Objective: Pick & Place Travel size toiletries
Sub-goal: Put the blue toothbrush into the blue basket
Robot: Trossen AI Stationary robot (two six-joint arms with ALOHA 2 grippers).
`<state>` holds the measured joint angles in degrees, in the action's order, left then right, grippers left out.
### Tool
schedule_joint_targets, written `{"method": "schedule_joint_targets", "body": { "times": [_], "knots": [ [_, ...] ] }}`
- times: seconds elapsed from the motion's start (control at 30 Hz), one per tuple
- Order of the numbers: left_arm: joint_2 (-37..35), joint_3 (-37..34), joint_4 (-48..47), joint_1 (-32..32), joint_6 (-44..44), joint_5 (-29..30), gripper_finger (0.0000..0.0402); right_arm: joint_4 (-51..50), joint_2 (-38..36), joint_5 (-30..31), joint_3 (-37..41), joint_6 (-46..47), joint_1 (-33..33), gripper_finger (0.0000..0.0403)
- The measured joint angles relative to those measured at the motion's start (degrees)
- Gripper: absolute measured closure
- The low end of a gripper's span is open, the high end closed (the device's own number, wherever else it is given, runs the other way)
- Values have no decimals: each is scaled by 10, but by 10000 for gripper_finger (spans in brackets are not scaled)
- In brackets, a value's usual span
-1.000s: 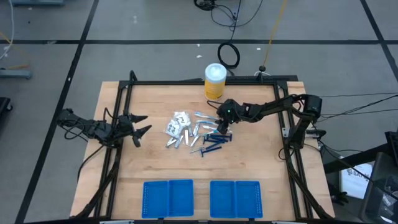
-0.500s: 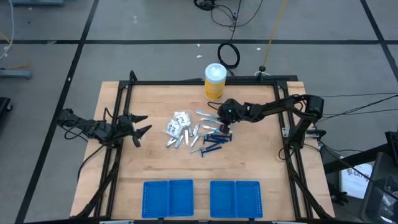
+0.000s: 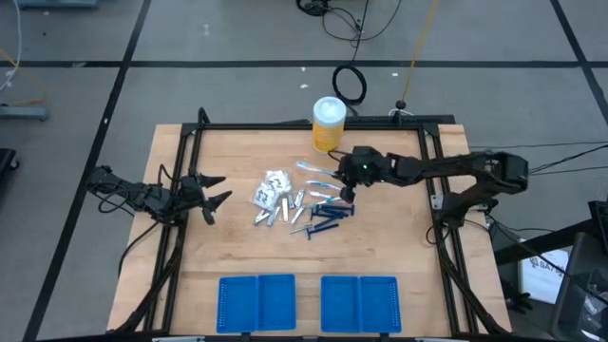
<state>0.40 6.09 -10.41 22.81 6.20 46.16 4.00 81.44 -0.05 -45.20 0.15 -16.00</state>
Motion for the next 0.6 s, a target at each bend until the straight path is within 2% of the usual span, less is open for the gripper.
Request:
{"method": "schedule_joint_targets", "body": {
  "times": [0.37, 0.6],
  "knots": [
    [0, 0, 0, 0, 0, 0, 163, -160, -175, 0, -1, 39, 149, 385],
    [0, 0, 0, 0, 0, 0, 162, -230, -246, -2, -1, 74, 268, 383]
  ]
}}
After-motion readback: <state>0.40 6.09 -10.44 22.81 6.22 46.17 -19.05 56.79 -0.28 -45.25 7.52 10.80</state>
